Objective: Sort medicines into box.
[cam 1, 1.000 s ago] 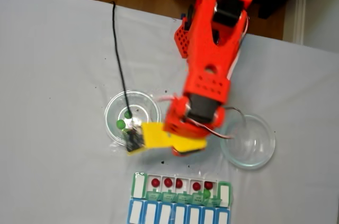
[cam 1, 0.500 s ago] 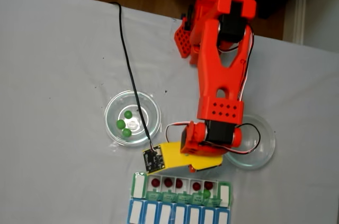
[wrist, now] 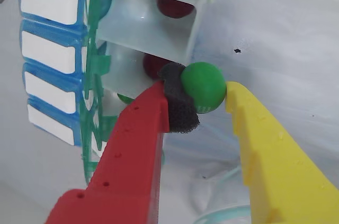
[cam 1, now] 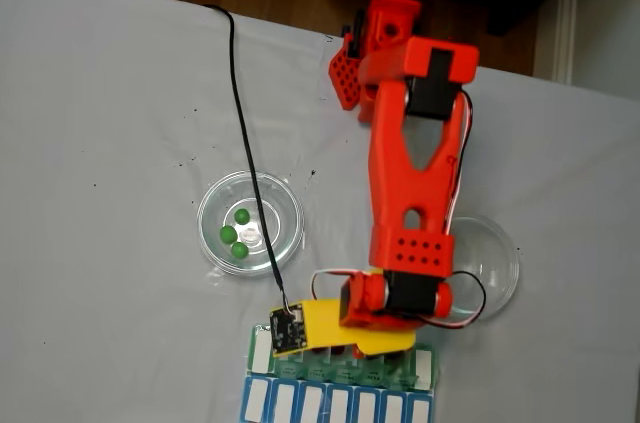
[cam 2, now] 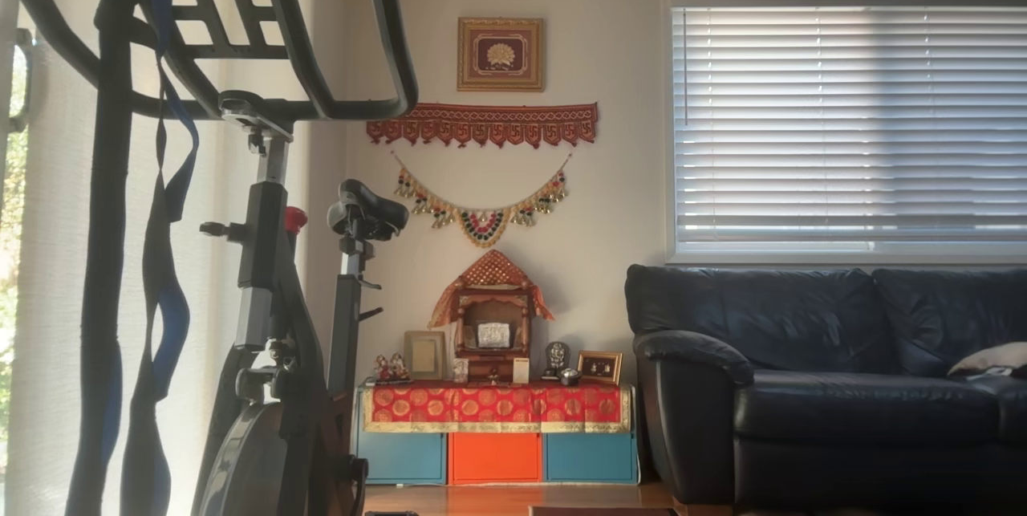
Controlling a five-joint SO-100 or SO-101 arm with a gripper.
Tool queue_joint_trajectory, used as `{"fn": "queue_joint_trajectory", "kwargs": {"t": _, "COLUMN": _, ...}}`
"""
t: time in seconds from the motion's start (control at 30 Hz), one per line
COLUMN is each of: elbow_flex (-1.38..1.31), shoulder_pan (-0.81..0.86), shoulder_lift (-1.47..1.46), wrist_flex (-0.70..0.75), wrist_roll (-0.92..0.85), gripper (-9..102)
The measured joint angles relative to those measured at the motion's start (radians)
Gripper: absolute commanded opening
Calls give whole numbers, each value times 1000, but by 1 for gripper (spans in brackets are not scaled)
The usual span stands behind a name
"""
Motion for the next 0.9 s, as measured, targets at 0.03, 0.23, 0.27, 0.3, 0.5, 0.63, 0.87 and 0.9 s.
{"fn": "queue_joint_trajectory", "kwargs": {"t": 0.03, "elbow_flex": -11, "shoulder_pan": -3, "shoulder_lift": -8, "wrist_flex": 0, "wrist_roll": 8, "gripper": 1}}
{"fn": "queue_joint_trajectory", "kwargs": {"t": 0.23, "elbow_flex": -48, "shoulder_pan": -23, "shoulder_lift": -25, "wrist_flex": 0, "wrist_roll": 69, "gripper": 1}}
{"fn": "queue_joint_trajectory", "kwargs": {"t": 0.27, "elbow_flex": -48, "shoulder_pan": -26, "shoulder_lift": -25, "wrist_flex": 0, "wrist_roll": 81, "gripper": 1}}
{"fn": "queue_joint_trajectory", "kwargs": {"t": 0.3, "elbow_flex": -48, "shoulder_pan": -29, "shoulder_lift": -25, "wrist_flex": -5, "wrist_roll": 92, "gripper": 1}}
{"fn": "queue_joint_trajectory", "kwargs": {"t": 0.5, "elbow_flex": -48, "shoulder_pan": -29, "shoulder_lift": -25, "wrist_flex": -69, "wrist_roll": 133, "gripper": 1}}
{"fn": "queue_joint_trajectory", "kwargs": {"t": 0.63, "elbow_flex": -48, "shoulder_pan": -29, "shoulder_lift": -25, "wrist_flex": -126, "wrist_roll": 155, "gripper": 1}}
{"fn": "queue_joint_trajectory", "kwargs": {"t": 0.87, "elbow_flex": -17, "shoulder_pan": -29, "shoulder_lift": -25, "wrist_flex": -172, "wrist_roll": 192, "gripper": 1}}
{"fn": "queue_joint_trajectory", "kwargs": {"t": 0.9, "elbow_flex": -11, "shoulder_pan": -29, "shoulder_lift": -25, "wrist_flex": -173, "wrist_roll": 198, "gripper": 1}}
